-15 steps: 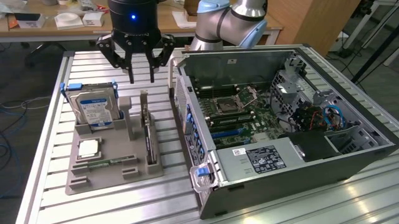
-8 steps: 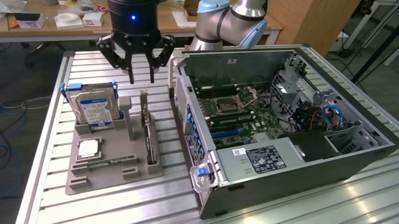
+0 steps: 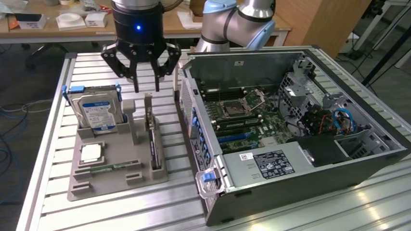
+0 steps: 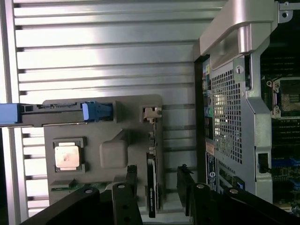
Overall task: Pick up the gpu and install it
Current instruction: 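Reach for the gpu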
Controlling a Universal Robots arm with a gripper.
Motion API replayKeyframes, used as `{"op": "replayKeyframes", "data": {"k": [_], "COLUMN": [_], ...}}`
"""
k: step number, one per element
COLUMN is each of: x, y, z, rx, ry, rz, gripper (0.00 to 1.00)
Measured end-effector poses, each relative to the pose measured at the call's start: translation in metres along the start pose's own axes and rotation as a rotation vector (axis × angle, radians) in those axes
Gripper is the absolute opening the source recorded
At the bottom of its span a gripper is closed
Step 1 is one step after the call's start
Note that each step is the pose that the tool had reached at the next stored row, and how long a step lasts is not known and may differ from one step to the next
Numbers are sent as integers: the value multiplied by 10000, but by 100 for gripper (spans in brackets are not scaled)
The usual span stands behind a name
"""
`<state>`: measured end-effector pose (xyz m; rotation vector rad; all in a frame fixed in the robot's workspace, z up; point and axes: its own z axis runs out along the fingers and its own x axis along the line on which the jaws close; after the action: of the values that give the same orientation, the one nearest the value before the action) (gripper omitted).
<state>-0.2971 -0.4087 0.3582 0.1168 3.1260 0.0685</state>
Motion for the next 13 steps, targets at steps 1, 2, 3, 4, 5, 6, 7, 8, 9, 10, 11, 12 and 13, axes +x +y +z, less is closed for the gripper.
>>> {"op": "replayKeyframes", "data": {"k": [1, 2, 3, 4, 5, 6, 7, 8, 9, 10, 11, 12, 13], "x": [0, 0, -1, -2, -2, -3, -3, -4, -4, -5, -6, -6, -7], "y": [-10, -19, -29, -39, -50, -60, -69, -81, -92, -102, -114, -125, -136], "z": [14, 30, 46, 61, 77, 94, 110, 126, 144, 161, 177, 195, 213], "rx": [2, 2, 2, 2, 2, 2, 1, 2, 2, 1, 2, 2, 2], "ry": [1, 1, 1, 3, 2, 1, 1, 1, 2, 1, 2, 1, 1], "rz": [1, 1, 1, 1, 1, 1, 1, 1, 1, 1, 1, 1, 0], "gripper": [47, 47, 47, 47, 47, 47, 47, 47, 47, 47, 47, 47, 47]}}
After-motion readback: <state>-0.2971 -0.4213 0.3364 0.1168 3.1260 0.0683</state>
